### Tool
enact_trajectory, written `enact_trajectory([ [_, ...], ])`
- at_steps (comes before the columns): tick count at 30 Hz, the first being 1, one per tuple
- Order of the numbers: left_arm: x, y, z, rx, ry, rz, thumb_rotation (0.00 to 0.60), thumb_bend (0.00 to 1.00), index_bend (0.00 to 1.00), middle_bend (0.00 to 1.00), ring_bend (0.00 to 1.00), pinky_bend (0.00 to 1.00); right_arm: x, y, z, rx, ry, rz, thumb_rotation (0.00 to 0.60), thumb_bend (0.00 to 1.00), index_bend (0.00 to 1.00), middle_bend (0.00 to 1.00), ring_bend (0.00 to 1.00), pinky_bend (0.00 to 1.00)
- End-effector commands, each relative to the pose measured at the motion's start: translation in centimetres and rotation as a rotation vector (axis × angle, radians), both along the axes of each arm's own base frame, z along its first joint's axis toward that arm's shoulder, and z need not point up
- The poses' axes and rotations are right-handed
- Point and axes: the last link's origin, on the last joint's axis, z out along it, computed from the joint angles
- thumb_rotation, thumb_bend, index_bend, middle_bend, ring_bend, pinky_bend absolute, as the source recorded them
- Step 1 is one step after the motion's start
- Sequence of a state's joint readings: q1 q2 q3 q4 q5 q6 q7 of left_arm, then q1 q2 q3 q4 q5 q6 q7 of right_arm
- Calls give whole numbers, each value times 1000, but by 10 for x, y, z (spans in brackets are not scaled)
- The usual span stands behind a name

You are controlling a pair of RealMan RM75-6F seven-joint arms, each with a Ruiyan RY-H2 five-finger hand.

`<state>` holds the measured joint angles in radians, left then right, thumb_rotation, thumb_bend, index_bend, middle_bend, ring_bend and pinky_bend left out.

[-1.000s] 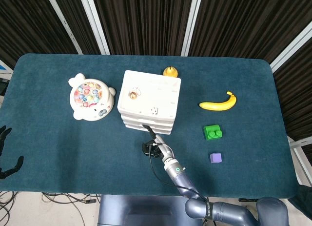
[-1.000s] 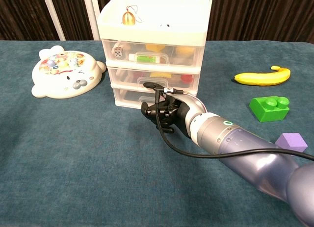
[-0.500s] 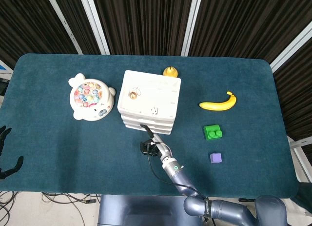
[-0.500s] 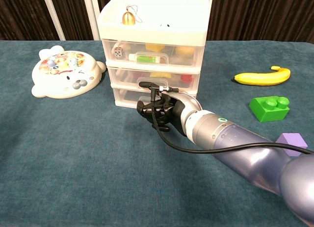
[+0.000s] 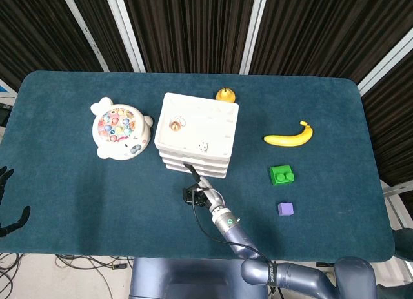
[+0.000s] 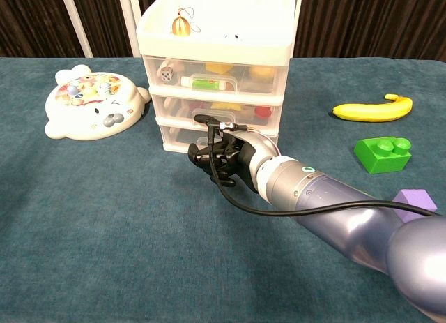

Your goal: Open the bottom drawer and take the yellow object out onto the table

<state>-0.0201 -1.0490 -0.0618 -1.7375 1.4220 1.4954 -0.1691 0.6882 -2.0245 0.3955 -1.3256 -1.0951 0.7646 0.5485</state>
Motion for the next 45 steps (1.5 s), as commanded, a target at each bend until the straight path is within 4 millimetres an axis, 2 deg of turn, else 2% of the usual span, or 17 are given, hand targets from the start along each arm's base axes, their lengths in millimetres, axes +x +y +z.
enact_trajectory([
  [1,0,0,0,0,0,1,600,370,27,0,0,0,0,0,0,2,-2,-1,600,677,0,922,947,974],
  [18,0,0,0,-4,2,4,600,370,27,0,0,0,1,-3,1,11,-2,8,600,678,0,922,948,974],
  [45,-1,1,0,-2,4,10,600,370,27,0,0,0,5,12,2,66,-9,75,600,678,0,922,948,973],
])
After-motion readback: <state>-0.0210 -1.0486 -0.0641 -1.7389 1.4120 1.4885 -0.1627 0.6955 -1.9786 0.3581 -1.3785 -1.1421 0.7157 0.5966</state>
